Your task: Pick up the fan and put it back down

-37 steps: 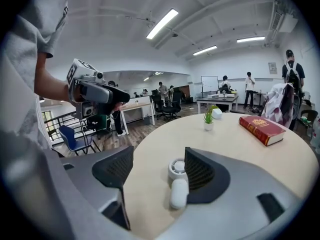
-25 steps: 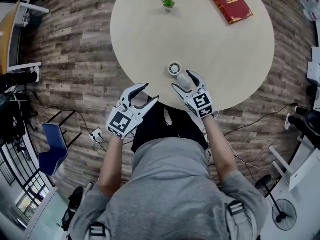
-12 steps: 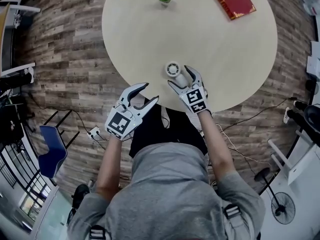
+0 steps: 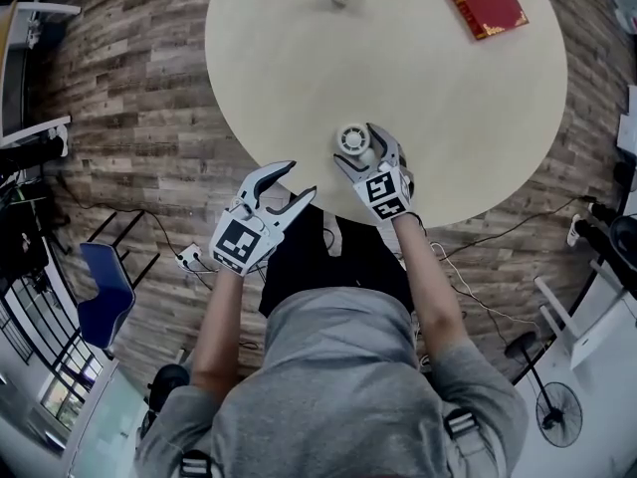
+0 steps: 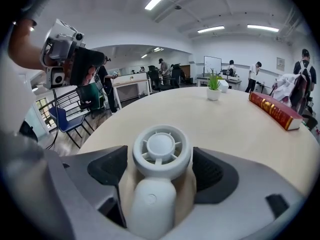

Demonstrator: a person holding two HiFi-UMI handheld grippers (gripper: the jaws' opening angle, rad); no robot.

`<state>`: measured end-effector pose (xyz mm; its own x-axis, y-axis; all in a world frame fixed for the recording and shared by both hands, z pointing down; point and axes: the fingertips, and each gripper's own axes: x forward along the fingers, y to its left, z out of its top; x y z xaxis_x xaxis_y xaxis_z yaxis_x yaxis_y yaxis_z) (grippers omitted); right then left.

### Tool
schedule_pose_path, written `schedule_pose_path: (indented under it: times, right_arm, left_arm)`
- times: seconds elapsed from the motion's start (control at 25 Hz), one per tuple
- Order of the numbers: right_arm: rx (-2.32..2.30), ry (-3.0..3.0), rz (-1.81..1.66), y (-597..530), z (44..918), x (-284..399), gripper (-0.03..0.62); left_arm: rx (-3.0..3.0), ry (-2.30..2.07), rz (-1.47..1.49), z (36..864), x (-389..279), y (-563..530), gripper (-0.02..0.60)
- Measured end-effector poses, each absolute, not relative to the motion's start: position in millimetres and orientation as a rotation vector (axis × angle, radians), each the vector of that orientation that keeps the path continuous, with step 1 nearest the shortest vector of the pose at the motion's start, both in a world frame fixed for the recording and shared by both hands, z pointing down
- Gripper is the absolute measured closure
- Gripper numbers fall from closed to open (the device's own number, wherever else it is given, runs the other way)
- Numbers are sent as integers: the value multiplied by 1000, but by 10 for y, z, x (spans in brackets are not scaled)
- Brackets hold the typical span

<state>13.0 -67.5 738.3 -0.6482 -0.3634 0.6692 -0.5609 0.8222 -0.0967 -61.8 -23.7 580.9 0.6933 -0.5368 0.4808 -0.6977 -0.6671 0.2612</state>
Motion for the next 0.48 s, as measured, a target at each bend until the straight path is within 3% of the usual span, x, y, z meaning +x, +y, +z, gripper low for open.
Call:
schedule_pose_path:
  times: [0.48]
  right_arm:
    - [677,-2301,371,-693,7444,122,224]
  left_arm:
    - [2473,-981,511,5813,-660,-331,351]
